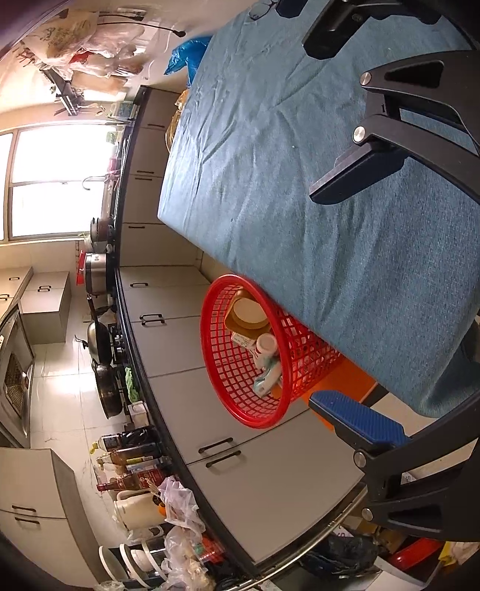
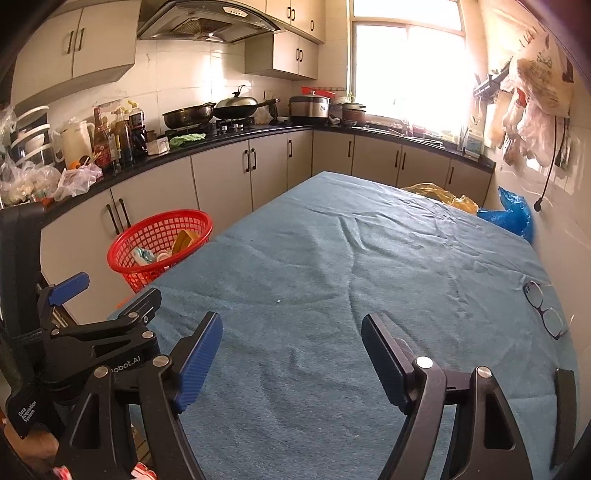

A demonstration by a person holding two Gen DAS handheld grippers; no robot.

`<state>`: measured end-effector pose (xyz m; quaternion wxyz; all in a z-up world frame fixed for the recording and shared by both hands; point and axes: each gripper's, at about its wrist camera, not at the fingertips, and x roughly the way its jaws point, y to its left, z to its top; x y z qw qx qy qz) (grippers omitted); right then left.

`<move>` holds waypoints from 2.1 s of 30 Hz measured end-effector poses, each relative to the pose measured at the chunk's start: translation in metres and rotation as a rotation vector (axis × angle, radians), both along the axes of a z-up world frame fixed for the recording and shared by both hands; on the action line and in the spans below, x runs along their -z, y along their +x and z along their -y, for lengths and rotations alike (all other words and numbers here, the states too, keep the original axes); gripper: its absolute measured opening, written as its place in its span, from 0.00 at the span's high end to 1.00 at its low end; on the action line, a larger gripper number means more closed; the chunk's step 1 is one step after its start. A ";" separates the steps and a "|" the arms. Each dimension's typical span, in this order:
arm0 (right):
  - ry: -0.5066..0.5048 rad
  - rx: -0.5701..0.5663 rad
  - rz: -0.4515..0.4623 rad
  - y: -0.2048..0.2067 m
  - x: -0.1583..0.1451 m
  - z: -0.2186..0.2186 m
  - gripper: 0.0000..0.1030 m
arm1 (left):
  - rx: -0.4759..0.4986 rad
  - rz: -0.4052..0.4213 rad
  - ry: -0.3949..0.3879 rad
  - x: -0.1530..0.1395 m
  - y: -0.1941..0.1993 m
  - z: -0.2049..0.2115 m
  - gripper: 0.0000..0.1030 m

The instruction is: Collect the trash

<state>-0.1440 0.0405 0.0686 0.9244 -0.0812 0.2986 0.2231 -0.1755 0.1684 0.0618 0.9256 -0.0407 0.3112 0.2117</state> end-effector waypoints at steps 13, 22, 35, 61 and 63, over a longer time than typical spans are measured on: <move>-0.007 0.001 -0.005 0.001 0.002 -0.003 0.21 | -0.007 0.003 0.002 0.002 -0.001 -0.003 0.03; -0.007 0.010 -0.007 0.002 0.005 -0.002 0.20 | -0.005 0.006 0.018 0.002 -0.002 -0.003 0.03; -0.008 0.016 -0.007 0.003 0.005 0.000 0.20 | -0.011 0.012 0.023 0.001 -0.003 -0.003 0.03; -0.018 0.051 -0.010 0.002 0.004 0.004 0.19 | -0.011 0.004 0.074 0.004 -0.005 0.002 0.03; -0.020 0.053 -0.008 0.001 0.003 0.004 0.19 | -0.013 0.005 0.076 0.003 -0.004 0.002 0.03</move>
